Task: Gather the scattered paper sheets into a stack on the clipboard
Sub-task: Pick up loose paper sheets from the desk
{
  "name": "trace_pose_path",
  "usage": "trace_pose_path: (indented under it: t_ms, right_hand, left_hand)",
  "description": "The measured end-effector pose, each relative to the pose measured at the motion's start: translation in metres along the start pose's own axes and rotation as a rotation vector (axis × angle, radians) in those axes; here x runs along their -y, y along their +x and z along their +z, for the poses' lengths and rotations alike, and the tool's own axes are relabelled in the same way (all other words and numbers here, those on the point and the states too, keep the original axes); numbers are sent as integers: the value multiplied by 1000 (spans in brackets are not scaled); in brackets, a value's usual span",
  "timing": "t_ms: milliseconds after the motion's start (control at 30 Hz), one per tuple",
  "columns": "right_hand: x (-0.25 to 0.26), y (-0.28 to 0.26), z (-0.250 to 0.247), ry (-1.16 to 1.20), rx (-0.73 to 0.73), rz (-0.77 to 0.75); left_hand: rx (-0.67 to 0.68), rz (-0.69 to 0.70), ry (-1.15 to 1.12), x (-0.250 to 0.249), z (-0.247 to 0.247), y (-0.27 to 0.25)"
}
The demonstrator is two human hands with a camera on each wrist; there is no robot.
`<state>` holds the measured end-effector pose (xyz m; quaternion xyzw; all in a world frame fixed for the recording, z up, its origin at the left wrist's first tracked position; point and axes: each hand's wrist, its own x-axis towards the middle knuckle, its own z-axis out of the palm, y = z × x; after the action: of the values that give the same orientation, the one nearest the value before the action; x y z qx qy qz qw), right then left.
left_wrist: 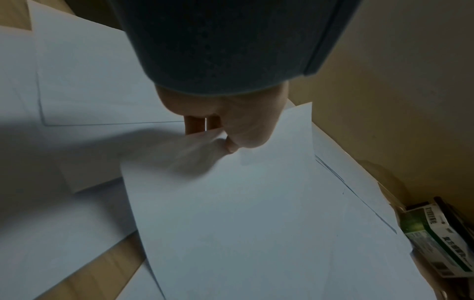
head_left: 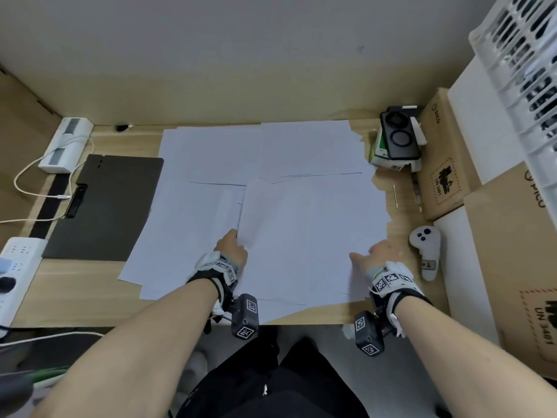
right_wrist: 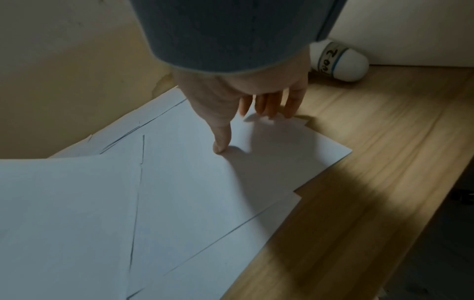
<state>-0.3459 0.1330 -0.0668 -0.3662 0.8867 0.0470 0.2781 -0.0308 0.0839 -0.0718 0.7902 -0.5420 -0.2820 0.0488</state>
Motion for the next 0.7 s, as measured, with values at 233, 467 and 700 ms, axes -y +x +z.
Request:
trace_pose_path:
  t_ms: [233,467,700]
  right_hand:
    - [-2,4,1,1,59,120]
    - [6,-5,12,117,-19,69]
    - [53,-29,27,692,212,-168]
  left_hand:
    - [-26,-31,13,16,-7,2]
    - [-4,-32,-38,24,-6,-4]
    - [104,64,-318,28,-12,7]
